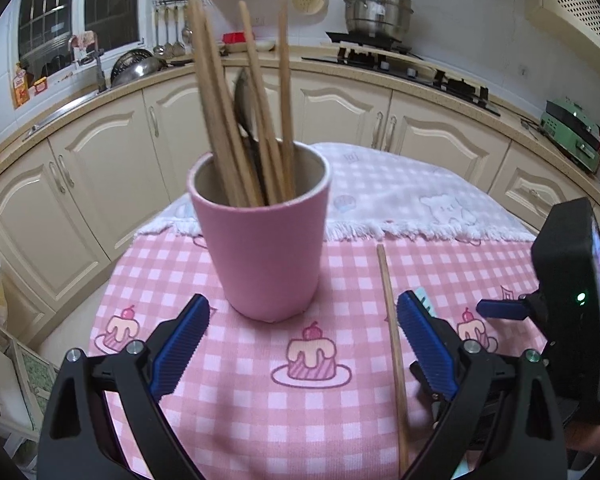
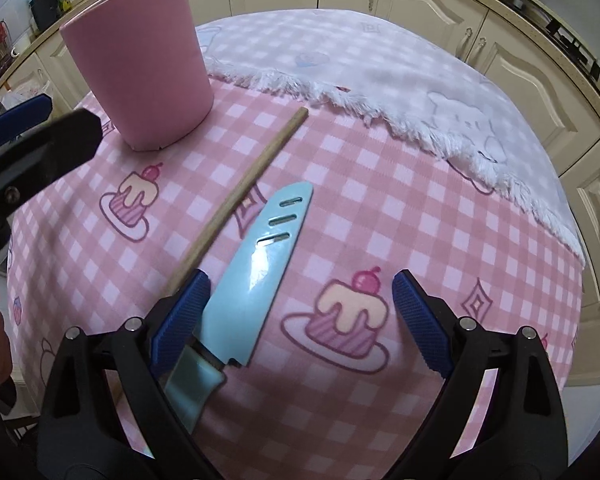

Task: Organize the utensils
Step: 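Grasp the light-blue knife with the right tool while the left tool grasps the last chopstick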

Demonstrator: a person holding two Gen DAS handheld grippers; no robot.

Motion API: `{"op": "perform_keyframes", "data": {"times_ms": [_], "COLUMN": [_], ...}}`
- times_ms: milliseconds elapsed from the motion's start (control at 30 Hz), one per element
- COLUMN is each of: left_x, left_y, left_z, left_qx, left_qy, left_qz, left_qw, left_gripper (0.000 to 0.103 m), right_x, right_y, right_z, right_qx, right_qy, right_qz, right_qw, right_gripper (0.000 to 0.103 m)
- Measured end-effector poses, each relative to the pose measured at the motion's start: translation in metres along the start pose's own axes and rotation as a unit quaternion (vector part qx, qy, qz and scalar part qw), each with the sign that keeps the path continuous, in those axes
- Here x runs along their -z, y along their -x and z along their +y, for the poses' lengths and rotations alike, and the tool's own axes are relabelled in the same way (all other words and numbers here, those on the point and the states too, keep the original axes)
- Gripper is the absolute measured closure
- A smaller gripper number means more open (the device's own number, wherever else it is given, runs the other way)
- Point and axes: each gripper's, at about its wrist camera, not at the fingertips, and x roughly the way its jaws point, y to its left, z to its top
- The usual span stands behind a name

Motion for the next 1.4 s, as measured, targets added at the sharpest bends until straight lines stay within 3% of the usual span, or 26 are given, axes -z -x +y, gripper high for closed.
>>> {"op": "perform_keyframes", "data": {"times_ms": [500,633,700,767,800,867,967,1133,1233,1333,1400], "left_x": [0.01,0.012,0.011,0.009,0.008,0.007,0.006,0.005,0.002,-0.001,0.0], "left_y": [-0.045,-0.064,-0.068,-0.068,-0.069,-0.069,-0.066,-0.07,-0.072,-0.073,-0.072], "left_z": [-0.048,-0.057,-0.061,-0.062,-0.062,-0.06,-0.055,-0.055,-0.056,-0.057,-0.058], "left_qx": [0.019,0.029,0.041,0.052,0.053,0.056,0.052,0.048,0.049,0.068,0.068], "left_qy": [-0.084,-0.103,-0.108,-0.111,-0.11,-0.11,-0.111,-0.121,-0.131,-0.126,-0.127], "left_qz": [0.107,0.142,0.144,0.146,0.147,0.149,0.151,0.153,0.155,0.161,0.16], "left_qw": [0.9905,0.9841,0.9828,0.9817,0.9816,0.981,0.981,0.9795,0.978,0.9765,0.9765], "left_gripper": [0.014,0.037,0.042,0.062,0.066,0.07,0.07,0.068,0.07,0.093,0.097], "right_x": [0.029,0.033,0.033,0.029,0.027,0.022,0.016,0.012,0.009,0.006,0.003], "right_y": [0.02,0.02,0.018,0.016,0.016,0.015,0.013,0.014,0.012,0.01,0.011], "right_z": [-0.032,-0.023,-0.014,-0.009,-0.004,0.002,0.01,-0.006,0.001,0.009,0.01], "right_qx": [-0.023,-0.016,-0.006,-0.015,-0.025,-0.044,-0.053,-0.058,-0.029,-0.02,-0.03], "right_qy": [-0.055,-0.044,-0.015,0.009,0.032,0.067,0.114,0.017,0.003,0.013,0.022], "right_qz": [-0.005,-0.018,-0.028,-0.042,-0.05,-0.062,-0.063,-0.022,-0.02,-0.032,-0.033], "right_qw": [0.998,0.999,0.999,0.999,0.998,0.995,0.99,0.998,0.999,0.999,0.999], "right_gripper": [0.017,0.018,0.023,0.037,0.042,0.056,0.056,0.049,0.05,0.069,0.073]}}
